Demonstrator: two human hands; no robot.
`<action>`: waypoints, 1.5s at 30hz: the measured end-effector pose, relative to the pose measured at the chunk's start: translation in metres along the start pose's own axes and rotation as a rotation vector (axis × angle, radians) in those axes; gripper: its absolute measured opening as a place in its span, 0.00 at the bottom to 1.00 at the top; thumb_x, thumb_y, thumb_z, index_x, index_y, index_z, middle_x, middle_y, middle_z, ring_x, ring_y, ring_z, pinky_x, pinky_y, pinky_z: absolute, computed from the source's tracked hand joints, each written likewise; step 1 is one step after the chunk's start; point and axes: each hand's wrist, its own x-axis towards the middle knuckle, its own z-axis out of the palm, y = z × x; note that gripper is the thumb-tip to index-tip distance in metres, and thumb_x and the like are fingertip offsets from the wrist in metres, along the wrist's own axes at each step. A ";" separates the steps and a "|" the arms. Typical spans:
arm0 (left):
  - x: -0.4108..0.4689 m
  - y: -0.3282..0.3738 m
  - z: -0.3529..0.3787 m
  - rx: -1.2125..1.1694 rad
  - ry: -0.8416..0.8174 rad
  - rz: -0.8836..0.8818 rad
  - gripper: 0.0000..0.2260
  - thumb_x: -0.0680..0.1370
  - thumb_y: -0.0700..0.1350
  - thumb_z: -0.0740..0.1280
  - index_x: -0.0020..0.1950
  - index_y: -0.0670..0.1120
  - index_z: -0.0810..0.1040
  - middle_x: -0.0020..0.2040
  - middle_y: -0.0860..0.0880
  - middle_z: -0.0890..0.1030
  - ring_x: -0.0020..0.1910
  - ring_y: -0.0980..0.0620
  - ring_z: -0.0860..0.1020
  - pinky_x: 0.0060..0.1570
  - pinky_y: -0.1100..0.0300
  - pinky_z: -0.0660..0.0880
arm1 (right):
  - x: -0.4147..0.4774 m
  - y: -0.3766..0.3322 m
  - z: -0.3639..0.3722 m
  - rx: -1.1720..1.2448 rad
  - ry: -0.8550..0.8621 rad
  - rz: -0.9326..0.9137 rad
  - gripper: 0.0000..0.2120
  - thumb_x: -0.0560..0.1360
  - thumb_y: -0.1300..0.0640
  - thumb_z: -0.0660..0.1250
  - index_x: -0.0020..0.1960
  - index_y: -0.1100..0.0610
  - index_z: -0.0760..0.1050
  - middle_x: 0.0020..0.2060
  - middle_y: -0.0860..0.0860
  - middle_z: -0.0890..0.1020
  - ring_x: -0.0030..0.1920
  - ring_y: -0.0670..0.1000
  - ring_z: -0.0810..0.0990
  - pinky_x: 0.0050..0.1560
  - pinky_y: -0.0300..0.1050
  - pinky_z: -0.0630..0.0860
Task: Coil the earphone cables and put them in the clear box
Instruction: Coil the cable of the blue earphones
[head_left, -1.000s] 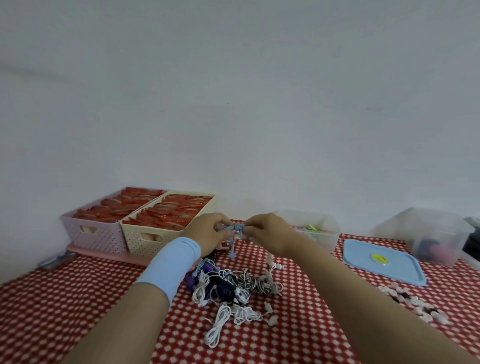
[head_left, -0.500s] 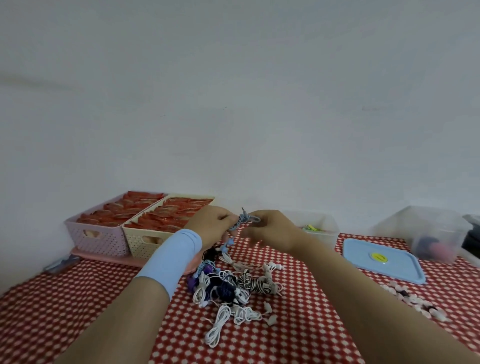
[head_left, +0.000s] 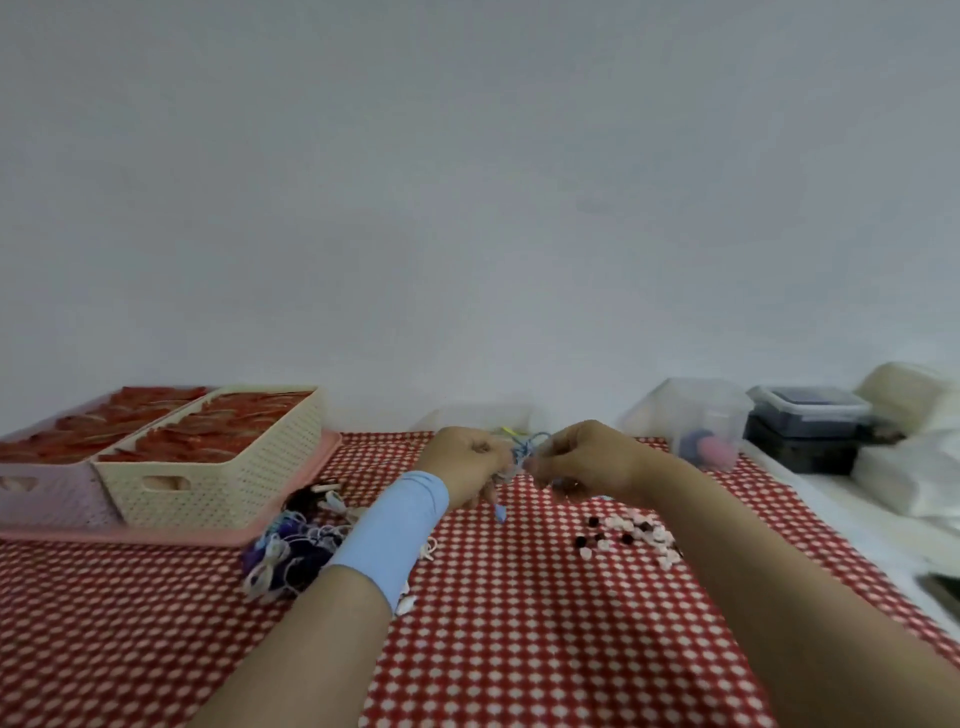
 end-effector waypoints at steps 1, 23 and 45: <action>0.002 0.000 0.010 0.120 -0.022 0.028 0.09 0.77 0.44 0.66 0.39 0.46 0.82 0.31 0.49 0.79 0.24 0.53 0.75 0.30 0.60 0.74 | -0.003 0.007 -0.005 -0.040 -0.009 0.026 0.04 0.76 0.60 0.73 0.46 0.60 0.86 0.36 0.55 0.83 0.34 0.49 0.79 0.37 0.43 0.77; -0.006 -0.016 0.054 0.578 -0.197 0.075 0.12 0.74 0.50 0.74 0.57 0.56 0.83 0.59 0.58 0.80 0.56 0.57 0.78 0.60 0.59 0.74 | -0.024 0.049 -0.013 -0.440 0.012 0.005 0.08 0.71 0.62 0.76 0.45 0.50 0.87 0.39 0.42 0.87 0.39 0.39 0.83 0.38 0.28 0.74; -0.028 -0.024 0.067 -0.719 -0.093 -0.059 0.08 0.82 0.39 0.62 0.57 0.43 0.79 0.45 0.45 0.84 0.38 0.51 0.81 0.40 0.59 0.79 | -0.045 0.047 0.005 0.276 0.155 -0.072 0.05 0.77 0.57 0.72 0.47 0.56 0.86 0.35 0.52 0.81 0.32 0.47 0.74 0.28 0.38 0.66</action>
